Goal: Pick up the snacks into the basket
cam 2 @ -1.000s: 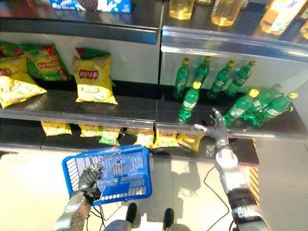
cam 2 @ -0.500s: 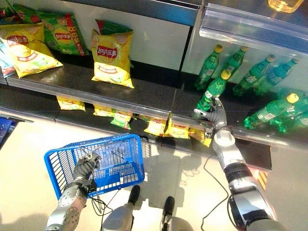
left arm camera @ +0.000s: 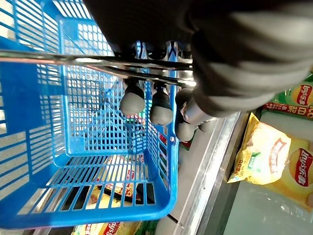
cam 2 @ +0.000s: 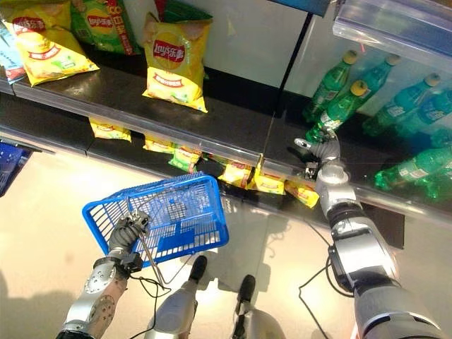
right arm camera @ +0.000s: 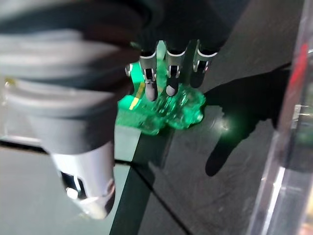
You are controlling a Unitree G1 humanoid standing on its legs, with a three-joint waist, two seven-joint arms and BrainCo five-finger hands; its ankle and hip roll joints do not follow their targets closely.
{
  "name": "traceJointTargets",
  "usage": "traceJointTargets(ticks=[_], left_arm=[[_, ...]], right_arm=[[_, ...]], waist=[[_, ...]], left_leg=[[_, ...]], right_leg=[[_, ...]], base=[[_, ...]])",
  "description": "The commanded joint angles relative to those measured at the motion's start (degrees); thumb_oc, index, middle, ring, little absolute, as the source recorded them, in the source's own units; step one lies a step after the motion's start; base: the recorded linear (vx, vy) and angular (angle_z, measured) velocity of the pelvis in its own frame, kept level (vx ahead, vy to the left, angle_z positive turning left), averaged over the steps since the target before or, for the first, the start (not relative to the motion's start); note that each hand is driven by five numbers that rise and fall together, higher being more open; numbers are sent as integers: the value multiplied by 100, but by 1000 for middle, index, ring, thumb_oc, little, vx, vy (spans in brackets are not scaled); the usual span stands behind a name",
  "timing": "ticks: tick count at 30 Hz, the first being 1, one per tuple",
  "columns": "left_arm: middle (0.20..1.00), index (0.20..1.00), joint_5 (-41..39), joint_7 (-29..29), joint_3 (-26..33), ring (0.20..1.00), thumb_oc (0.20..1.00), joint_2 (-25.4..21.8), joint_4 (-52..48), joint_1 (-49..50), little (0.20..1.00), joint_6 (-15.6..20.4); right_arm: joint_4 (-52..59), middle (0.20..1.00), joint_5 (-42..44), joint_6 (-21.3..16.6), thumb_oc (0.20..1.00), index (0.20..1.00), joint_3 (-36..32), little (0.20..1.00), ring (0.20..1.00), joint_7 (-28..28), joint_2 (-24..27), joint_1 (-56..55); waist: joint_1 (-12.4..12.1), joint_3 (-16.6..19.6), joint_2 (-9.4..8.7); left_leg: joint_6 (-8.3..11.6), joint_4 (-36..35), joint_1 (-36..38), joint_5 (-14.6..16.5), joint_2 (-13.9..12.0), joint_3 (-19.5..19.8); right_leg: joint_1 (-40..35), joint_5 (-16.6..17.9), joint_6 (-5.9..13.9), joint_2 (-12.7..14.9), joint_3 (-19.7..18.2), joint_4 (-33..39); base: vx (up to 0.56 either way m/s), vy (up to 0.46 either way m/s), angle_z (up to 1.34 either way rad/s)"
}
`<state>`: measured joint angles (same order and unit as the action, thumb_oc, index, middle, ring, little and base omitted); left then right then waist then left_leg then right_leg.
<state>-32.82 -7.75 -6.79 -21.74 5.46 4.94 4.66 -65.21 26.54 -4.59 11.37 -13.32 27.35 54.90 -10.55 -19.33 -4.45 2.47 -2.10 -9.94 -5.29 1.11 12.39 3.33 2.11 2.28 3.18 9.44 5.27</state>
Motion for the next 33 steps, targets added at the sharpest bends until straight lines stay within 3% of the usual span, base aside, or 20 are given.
traceJointTargets(ticks=[1,13,22,27,33], left_arm=[[200,200,-85,164,20,200,200,-333,-1273,-157,200,819],[200,200,-65,93,-29,200,200,-394,-1351,-260,200,798],[200,200,-69,85,-32,200,200,-393,-1312,-277,200,808],[200,200,-43,79,14,200,200,-365,-1253,-289,200,799],[200,200,-14,124,212,200,200,-232,-1120,-234,200,757]], right_arm=[[189,1000,-127,-183,1000,1000,480,1000,1000,-252,336,609],[-34,1000,56,-152,1000,1000,358,1000,1000,-220,129,516],[137,1000,-57,-156,1000,1000,462,1000,1000,-189,68,428],[946,1000,-106,-274,1000,1000,455,1000,1000,-179,66,-38],[2762,1000,-144,-465,1000,1000,109,1000,1000,117,186,-1658]], waist=[[-123,200,-22],[-148,231,-37],[-69,266,-48],[33,336,-76],[202,540,-127]], left_leg=[[-143,510,-203,524,223,80],[-138,459,-183,493,250,273],[-147,369,-96,482,230,201],[-156,361,0,526,226,150],[-164,282,153,571,218,101]], right_leg=[[257,-520,365,184,11,-804],[211,-565,355,185,165,-808],[186,-524,351,184,87,-743],[137,-532,365,185,45,-752],[23,-549,381,196,-10,-695]], base=[[-21,-5,25],[-8,-1,12],[0,0,0],[0,0,0],[25,4,0]])
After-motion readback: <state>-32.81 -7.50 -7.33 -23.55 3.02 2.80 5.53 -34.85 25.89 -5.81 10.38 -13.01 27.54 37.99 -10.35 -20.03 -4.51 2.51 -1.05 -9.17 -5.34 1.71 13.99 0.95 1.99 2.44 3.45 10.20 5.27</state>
